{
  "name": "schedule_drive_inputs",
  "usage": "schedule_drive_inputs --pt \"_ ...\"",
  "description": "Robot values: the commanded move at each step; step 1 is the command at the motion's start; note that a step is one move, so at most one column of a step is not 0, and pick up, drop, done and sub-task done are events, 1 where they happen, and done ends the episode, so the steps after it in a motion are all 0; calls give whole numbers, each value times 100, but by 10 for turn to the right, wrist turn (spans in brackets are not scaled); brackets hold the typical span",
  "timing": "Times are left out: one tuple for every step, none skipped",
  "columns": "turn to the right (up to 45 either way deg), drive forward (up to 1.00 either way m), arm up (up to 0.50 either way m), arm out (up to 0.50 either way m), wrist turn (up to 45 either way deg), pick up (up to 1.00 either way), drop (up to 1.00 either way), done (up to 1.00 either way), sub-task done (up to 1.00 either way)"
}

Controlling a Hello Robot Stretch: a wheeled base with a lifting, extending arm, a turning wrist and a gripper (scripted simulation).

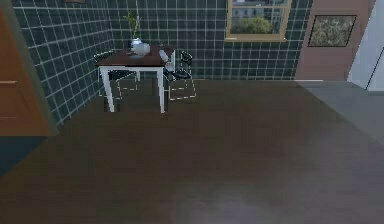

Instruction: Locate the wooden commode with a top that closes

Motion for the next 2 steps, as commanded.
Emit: schedule_drive_inputs --pt "0 5 0 0 0 0 0 0 0" --pt "-450 0 0 0 0 0 0 0 0"
